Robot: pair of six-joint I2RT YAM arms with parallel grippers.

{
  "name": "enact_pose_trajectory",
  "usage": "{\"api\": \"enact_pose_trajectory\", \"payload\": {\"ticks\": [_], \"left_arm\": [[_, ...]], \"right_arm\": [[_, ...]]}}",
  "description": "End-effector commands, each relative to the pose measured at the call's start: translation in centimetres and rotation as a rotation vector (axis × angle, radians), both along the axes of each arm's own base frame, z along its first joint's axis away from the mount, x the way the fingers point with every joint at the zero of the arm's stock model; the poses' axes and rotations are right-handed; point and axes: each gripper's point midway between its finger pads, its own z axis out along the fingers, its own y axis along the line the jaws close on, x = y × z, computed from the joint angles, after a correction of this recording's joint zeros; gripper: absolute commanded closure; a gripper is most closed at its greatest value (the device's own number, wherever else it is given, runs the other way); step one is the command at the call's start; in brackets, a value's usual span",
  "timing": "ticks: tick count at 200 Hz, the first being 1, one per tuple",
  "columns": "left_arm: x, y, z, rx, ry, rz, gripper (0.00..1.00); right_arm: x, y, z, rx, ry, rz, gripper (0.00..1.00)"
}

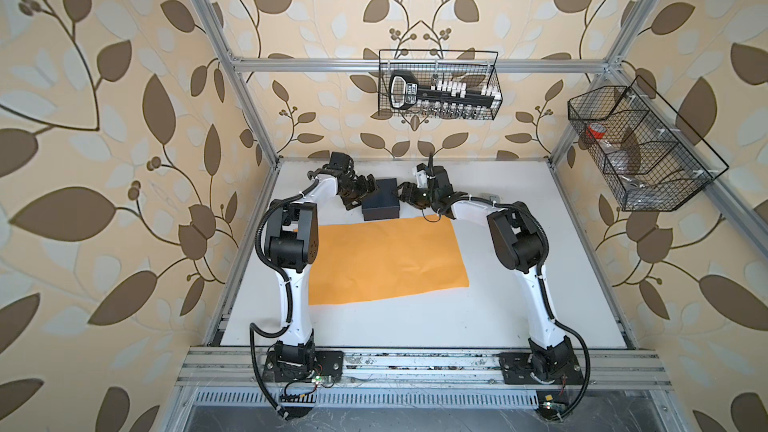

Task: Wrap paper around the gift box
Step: 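Close both grippers on the box sides and lift it, then carry the box with both grippers and lower it onto the paper center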

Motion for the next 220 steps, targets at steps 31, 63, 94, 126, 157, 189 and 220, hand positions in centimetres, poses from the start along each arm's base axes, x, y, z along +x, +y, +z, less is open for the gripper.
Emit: {"api": "enact_pose_trajectory", "payload": {"ticks": [31,63,94,126,157,189,220], "left_arm": [[0.5,-1.8,2.7,-0.092,-0.035,-0.042,0.14],[0.6,-2.9,5.0,-0.12,-0.068,-0.07,0.19],[0.5,-3.1,7.2,-0.127,-0.103,-0.074,0.19],[-0.4,-3.1,8.6,-0.121,-0.113,-0.076,0.2],[-2.0,-3.1,9.3,-0.114,-0.111,-0.078,0.21],[-4.1,-3.1,10.4,-0.109,-0.111,-0.072,0.21],[-7.5,-3.0,10.1,-0.092,-0.071,-0.07,0.2]], "right_arm": [[-0.6,3.0,1.7,0.032,-0.014,0.064,0.4],[-0.9,3.4,3.4,0.044,-0.034,0.074,0.43],[-1.3,3.5,4.7,0.041,-0.052,0.079,0.46],[-2.4,3.7,6.0,0.035,-0.066,0.085,0.48],[-4.4,3.9,7.0,0.032,-0.077,0.103,0.5],[-6.7,3.8,7.9,0.03,-0.085,0.114,0.5],[-9.4,3.9,8.4,0.018,-0.089,0.137,0.51]]}}
